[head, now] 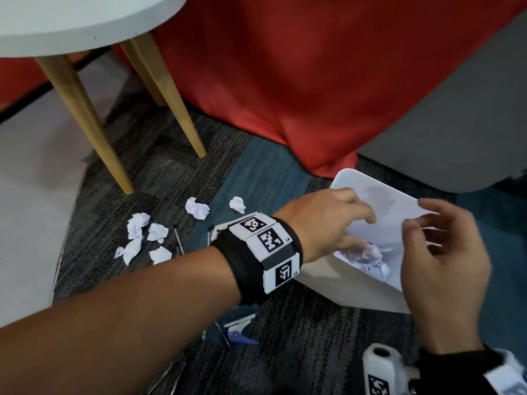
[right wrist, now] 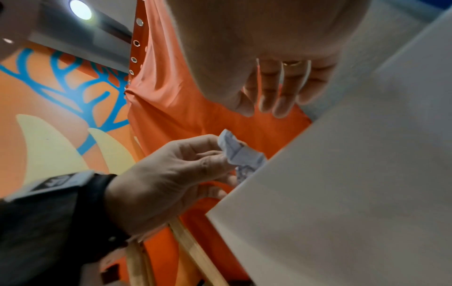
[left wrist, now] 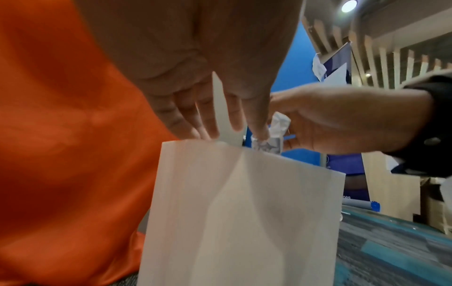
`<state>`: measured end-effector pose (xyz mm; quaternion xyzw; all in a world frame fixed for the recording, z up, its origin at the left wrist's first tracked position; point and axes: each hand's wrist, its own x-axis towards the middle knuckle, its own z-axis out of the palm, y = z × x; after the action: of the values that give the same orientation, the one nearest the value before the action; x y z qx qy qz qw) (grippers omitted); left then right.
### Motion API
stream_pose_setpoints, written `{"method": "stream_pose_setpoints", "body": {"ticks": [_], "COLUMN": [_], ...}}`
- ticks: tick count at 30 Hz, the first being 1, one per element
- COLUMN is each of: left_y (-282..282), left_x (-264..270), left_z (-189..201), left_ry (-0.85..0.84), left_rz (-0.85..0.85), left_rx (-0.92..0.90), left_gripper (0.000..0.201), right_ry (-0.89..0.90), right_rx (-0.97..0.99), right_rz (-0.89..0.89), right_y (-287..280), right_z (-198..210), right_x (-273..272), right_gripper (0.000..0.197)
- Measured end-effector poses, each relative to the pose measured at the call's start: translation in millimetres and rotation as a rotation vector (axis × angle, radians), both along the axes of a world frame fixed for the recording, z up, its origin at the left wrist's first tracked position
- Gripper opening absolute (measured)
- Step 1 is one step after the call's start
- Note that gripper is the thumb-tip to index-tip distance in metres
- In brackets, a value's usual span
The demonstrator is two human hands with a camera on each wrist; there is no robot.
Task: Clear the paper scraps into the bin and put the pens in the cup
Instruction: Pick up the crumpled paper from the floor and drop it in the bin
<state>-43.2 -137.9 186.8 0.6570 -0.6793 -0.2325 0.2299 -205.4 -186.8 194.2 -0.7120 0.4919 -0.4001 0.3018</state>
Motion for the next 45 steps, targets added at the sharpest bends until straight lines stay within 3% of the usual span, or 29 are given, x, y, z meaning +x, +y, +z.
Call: {"method": "stream_pose_setpoints", "body": {"ticks": [6,11,17,20,25,31,40,45], "left_y": [11,11,15,25,49,86,110,102], "left_x": [19,17,43,84,148,170,155,151], "left_z": [-10,-14,-22,-41,-81,-126,-153,-153], "left_ry": [-0.084,-0.244,-0.054,-0.062,-0.161,-0.153,-0.108,-0.076], "left_rz": [0.026,-0.033,0.108,0.203,0.391,0.505,0.539,0.542], "left_rx": [-0.018,-0.062,-0.225,-0.138,0.138,0.339,0.362,0.377], "left_gripper": [0.022,0.026,0.024,0.025,0.023,0.016,0.027,0.026], "right_ry": [-0.112,-0.118,-0.191,-0.239,-0.131,-0.05,-0.066,-0.074], "right_rx": [-0.111,-0.099,-0.129,-0.119,-0.171,-0.147,-0.167,-0.272], "right_rz": [0.127,0.139,0.204,0.323,0.59,0.577,0.45,0.576], "right_y": [18,14,21,37,70,68,54,59], "right_z": [0,-5,-5,-19,-53,-49,-44,-27], "right_x": [28,39,52,71,116,176,149,118], "right_gripper": [0.023,0.025,0.032,0.023,0.011,0.012,0.013,0.014]}}
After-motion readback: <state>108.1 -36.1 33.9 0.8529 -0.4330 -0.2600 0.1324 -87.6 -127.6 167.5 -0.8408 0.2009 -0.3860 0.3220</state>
